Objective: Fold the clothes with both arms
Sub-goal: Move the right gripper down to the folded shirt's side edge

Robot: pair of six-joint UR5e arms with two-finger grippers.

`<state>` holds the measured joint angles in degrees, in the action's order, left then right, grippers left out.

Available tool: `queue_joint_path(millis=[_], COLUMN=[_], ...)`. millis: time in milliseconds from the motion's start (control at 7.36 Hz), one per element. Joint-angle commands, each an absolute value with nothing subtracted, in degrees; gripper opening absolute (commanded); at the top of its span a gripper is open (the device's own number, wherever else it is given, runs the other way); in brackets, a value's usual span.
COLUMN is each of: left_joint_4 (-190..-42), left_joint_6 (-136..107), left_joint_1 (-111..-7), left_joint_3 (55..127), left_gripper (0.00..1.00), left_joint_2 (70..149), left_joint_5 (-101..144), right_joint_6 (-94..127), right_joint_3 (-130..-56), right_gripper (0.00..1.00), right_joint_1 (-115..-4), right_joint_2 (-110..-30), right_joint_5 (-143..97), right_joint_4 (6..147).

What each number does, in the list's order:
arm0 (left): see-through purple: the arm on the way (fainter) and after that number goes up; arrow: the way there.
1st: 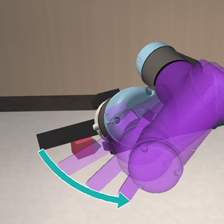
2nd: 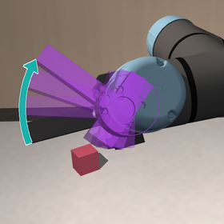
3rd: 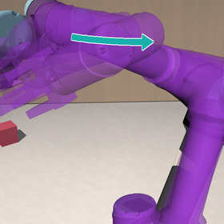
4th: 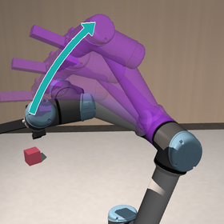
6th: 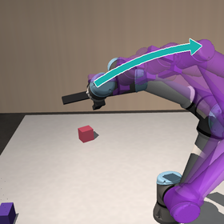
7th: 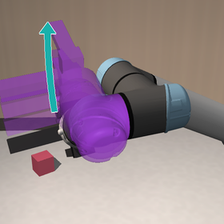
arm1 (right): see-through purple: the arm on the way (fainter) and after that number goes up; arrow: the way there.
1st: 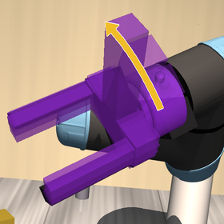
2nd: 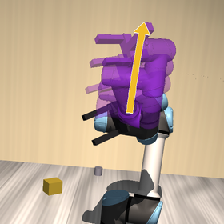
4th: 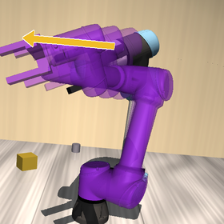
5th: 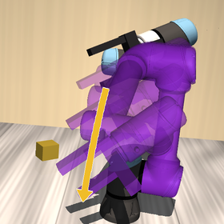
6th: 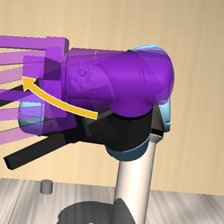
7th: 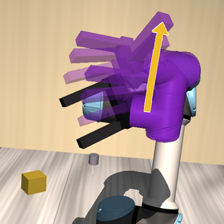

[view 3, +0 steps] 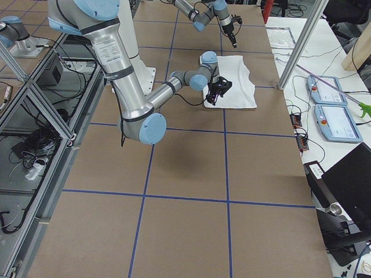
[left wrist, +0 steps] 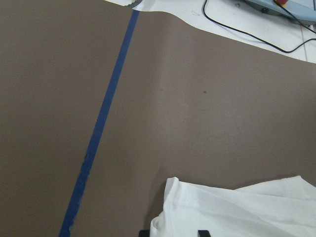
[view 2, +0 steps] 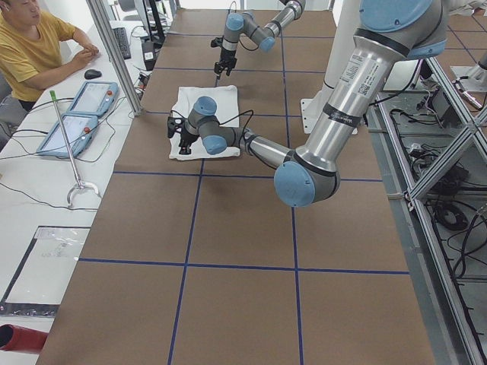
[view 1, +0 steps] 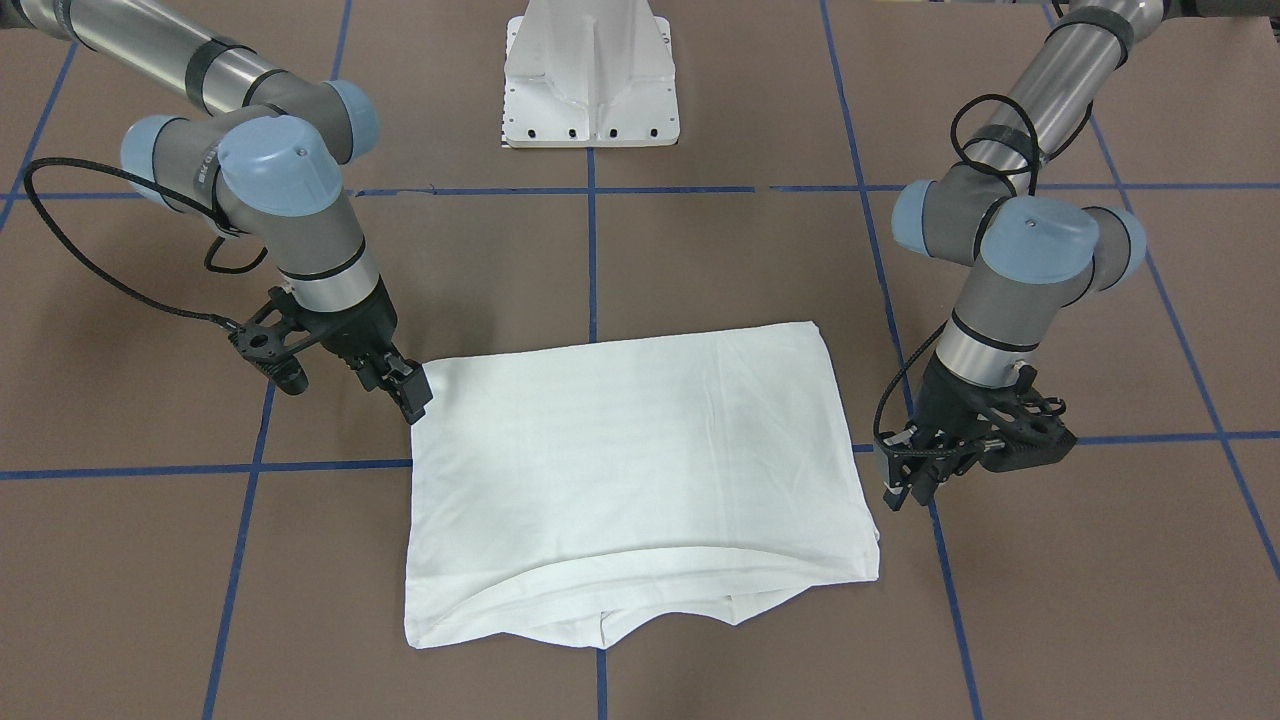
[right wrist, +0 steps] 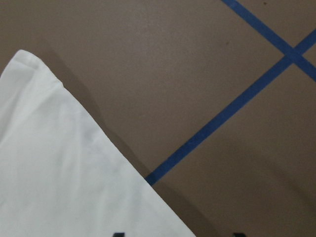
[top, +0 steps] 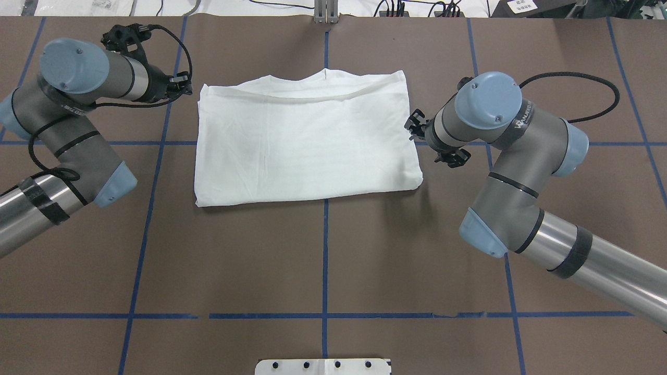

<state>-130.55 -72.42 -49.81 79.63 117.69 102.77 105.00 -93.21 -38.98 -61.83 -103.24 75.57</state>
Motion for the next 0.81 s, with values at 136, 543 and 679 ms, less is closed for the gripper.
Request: queue_joint_path(millis=[136,543,679], left_joint_4=[-130.5,-130.5,-130.5], left_joint_6=[-72.2,-72.2,-72.2], left_joint_1=[-49.8,-49.8,-49.8], left_joint_3=[80.6,80.5,80.6], left_gripper=[0.43,0.42,0.42], left_joint_2=[117.0,117.0,117.0], left_joint_5=[102.5,102.5,102.5], right_joint_6=[108.5,108.9,108.9], right_joint_3=[-93.1,-92.6,-92.5], right_gripper=[0.74,0.7,0.68], right_joint_1=[-35.6,-34.0,-33.3], right_joint_2=[-61.7,-61.8,-62.1], right_joint_5=[-102.4,-101.2,-100.7], right_joint_4=[75.5,75.5,75.6])
